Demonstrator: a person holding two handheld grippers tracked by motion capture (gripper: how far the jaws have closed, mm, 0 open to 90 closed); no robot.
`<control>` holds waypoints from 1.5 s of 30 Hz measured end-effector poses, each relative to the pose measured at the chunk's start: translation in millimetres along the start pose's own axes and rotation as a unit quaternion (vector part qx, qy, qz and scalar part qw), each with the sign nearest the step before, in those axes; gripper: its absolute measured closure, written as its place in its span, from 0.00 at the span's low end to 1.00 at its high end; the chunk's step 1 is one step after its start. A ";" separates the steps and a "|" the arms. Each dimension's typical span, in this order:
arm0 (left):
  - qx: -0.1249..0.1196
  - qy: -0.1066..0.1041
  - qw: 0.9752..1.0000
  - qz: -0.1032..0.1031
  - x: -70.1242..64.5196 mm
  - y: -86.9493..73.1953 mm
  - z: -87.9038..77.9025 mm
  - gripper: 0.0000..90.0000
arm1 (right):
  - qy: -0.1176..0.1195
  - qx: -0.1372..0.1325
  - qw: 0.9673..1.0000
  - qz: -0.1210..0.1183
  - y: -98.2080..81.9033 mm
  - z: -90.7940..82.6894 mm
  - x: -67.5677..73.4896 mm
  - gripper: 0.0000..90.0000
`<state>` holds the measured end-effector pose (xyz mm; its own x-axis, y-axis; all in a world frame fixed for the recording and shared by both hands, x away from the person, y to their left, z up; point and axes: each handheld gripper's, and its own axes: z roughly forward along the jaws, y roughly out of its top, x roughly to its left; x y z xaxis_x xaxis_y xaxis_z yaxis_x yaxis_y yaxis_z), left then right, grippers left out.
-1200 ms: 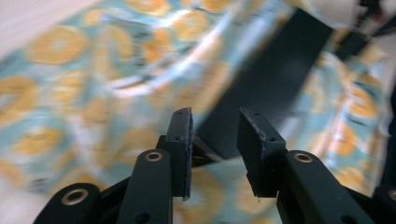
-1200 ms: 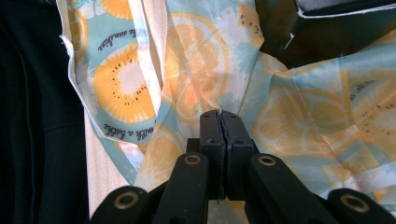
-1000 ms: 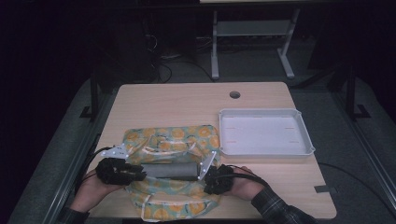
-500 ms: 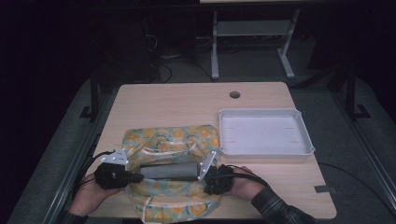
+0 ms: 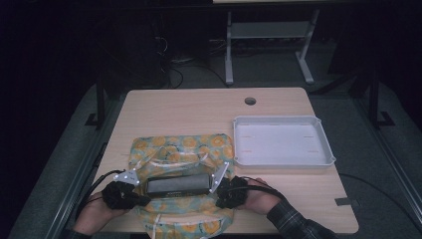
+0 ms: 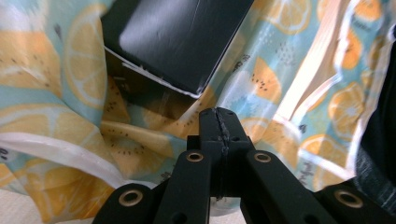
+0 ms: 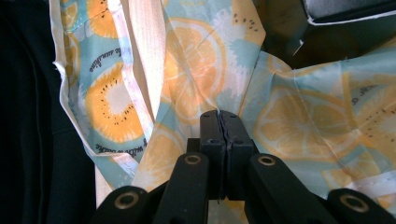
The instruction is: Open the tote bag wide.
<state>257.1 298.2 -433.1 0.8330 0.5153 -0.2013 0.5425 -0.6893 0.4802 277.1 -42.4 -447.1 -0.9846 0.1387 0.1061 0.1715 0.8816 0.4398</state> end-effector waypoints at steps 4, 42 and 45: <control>0.009 0.004 1.000 0.000 0.0 -0.1 4.9 1.00 | 0.000 0.000 1.000 0.000 0.3 0.0 0.6 0.98; 0.022 0.014 1.000 0.011 -0.7 1.1 8.0 1.00 | -0.036 -0.136 0.990 0.010 67.0 -38.4 -69.2 0.73; 0.024 0.015 1.000 0.012 -0.9 1.5 8.2 1.00 | -0.034 -0.126 0.991 -0.005 74.4 -26.0 -73.5 0.89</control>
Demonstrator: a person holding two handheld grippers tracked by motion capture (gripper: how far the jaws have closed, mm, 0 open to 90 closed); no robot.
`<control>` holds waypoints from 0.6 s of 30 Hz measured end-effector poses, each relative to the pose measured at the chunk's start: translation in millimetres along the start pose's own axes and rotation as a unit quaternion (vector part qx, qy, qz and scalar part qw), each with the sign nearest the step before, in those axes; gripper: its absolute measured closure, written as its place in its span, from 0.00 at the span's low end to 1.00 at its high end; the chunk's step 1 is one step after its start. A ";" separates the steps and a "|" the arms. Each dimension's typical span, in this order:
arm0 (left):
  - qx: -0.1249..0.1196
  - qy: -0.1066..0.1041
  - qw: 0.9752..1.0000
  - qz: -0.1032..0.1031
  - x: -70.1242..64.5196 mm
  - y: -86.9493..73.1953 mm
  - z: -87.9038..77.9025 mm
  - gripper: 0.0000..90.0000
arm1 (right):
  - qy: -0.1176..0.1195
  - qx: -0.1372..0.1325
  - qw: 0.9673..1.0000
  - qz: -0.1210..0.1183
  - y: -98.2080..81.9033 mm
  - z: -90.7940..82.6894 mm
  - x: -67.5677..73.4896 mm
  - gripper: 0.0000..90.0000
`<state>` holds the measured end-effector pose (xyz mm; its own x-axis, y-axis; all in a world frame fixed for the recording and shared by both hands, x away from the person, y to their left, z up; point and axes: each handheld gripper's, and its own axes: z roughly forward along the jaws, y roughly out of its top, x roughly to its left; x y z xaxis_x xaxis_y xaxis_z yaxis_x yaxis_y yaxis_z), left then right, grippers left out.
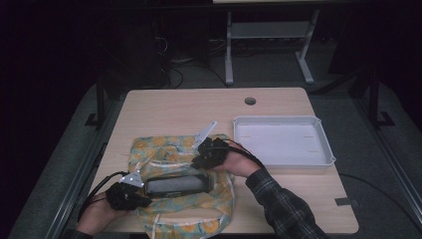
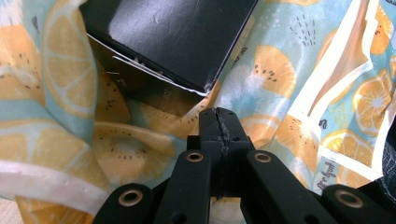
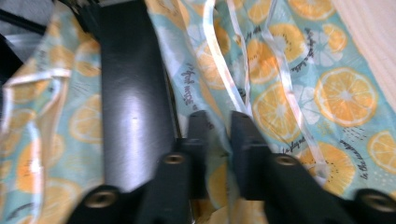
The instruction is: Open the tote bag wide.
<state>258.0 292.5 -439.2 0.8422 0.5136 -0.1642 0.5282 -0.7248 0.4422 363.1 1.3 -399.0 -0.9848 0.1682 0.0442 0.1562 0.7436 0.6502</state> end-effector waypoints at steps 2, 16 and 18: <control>0.001 -0.001 1.000 0.000 -0.3 -0.3 -0.1 1.00 | -0.006 0.006 1.000 0.001 0.2 5.6 -2.6 0.97; 0.009 -0.006 1.000 -0.001 -0.8 -2.0 0.4 1.00 | -0.071 0.020 0.995 0.062 -24.0 13.5 -32.2 0.99; 0.009 -0.006 1.000 0.000 -0.4 -2.5 0.2 1.00 | -0.076 0.026 0.994 0.071 -27.0 15.5 -34.5 0.99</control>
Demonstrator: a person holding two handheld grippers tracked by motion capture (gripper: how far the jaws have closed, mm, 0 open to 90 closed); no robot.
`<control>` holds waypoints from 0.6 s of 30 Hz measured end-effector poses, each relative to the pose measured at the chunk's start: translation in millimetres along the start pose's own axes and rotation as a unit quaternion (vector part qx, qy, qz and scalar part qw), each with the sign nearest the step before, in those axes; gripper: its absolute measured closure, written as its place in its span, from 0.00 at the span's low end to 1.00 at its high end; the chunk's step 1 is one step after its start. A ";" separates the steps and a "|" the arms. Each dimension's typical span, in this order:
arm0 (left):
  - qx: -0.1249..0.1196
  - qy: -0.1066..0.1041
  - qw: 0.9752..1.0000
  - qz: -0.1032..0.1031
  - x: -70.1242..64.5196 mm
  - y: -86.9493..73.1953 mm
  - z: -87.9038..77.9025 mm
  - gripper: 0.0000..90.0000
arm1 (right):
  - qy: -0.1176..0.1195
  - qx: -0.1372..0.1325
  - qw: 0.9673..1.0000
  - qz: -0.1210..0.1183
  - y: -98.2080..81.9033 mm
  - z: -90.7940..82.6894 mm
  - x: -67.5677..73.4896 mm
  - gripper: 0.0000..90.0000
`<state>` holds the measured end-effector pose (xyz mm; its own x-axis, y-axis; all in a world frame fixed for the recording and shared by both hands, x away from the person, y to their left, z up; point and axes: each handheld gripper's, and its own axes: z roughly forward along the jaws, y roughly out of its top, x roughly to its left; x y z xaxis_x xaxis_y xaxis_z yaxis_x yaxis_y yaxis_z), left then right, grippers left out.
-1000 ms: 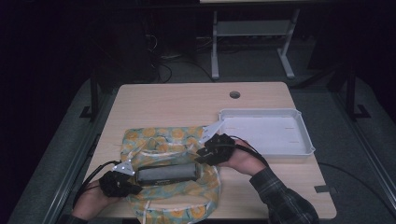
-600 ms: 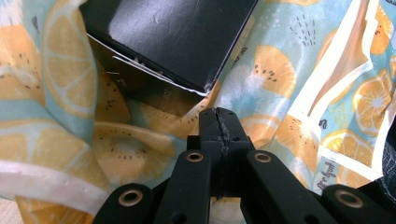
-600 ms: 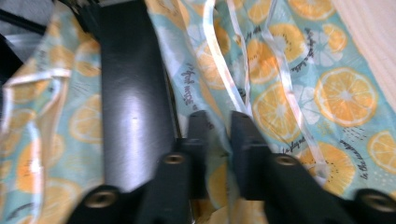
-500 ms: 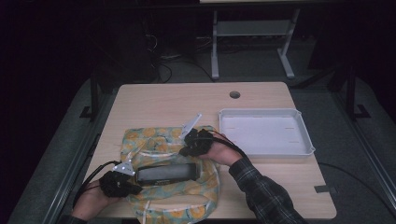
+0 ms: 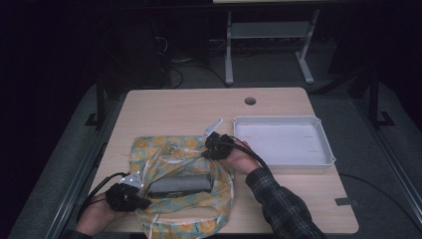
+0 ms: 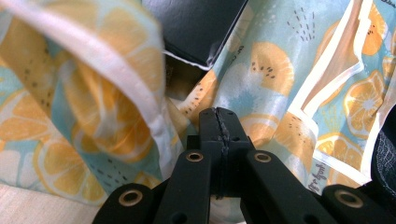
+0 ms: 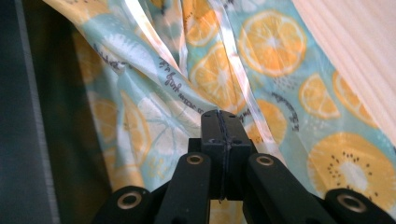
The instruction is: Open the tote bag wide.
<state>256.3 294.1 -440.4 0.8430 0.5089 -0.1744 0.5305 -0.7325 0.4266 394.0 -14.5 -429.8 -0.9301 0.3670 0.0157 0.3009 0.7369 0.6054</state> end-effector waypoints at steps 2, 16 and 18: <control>-0.001 -0.001 1.000 0.000 0.0 -0.2 -0.4 1.00 | -0.007 0.008 1.000 -0.002 -1.9 3.3 -2.0 0.99; -0.110 -0.013 0.994 -0.001 7.0 8.4 -51.2 0.74 | 0.001 0.012 1.000 -0.002 -4.2 8.8 2.7 0.99; -0.120 -0.005 0.993 -0.002 11.1 9.8 -56.1 0.74 | 0.002 0.013 1.000 0.000 -3.8 8.1 3.9 0.99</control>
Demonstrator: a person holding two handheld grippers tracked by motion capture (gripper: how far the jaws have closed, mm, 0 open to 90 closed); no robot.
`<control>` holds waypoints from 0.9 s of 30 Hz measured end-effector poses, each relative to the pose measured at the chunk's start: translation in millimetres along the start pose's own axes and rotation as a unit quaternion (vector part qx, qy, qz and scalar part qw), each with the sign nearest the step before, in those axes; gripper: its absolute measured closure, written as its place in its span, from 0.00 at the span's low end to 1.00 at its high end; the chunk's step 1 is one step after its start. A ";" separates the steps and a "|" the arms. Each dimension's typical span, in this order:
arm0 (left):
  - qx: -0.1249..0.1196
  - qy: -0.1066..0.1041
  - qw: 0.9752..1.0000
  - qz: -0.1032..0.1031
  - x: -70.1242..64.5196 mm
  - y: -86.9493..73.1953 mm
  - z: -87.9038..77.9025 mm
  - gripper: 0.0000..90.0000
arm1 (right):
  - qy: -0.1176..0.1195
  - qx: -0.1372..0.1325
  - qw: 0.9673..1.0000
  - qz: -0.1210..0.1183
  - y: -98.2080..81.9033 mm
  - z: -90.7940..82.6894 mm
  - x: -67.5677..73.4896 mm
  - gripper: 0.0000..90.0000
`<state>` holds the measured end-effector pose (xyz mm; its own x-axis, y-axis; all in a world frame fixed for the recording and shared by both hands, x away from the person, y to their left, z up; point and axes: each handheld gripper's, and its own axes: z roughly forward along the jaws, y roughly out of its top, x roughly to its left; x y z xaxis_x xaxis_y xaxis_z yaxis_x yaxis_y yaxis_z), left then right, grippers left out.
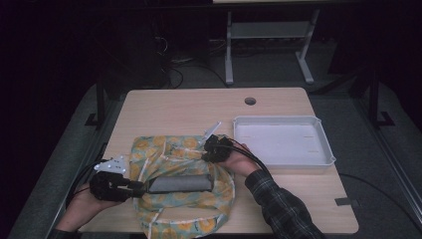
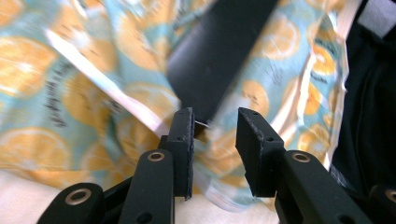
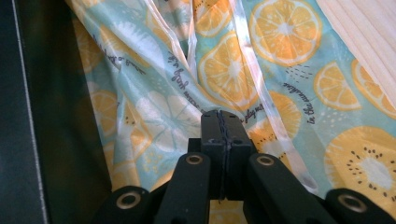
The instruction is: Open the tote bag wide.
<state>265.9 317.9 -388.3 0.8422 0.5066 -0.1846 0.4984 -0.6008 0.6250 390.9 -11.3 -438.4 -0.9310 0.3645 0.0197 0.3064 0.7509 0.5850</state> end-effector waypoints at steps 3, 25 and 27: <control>-0.012 0.020 1.000 -0.009 6.8 5.5 -1.1 0.76 | 0.000 -0.002 1.000 -0.004 0.3 -0.7 0.5 0.99; 0.081 0.090 0.992 -0.024 44.5 6.5 56.5 1.00 | 0.015 0.016 1.000 -0.014 -3.7 9.2 8.9 0.99; 0.083 0.088 0.992 -0.025 45.5 4.9 59.6 1.00 | 0.017 0.019 1.000 -0.015 -4.3 11.1 9.3 0.99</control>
<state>318.9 301.1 -438.9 0.7734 0.6303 -0.0679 0.5784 -0.6578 0.4824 383.1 -5.1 -449.8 -0.9457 0.3236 0.0300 0.2851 0.7815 0.5549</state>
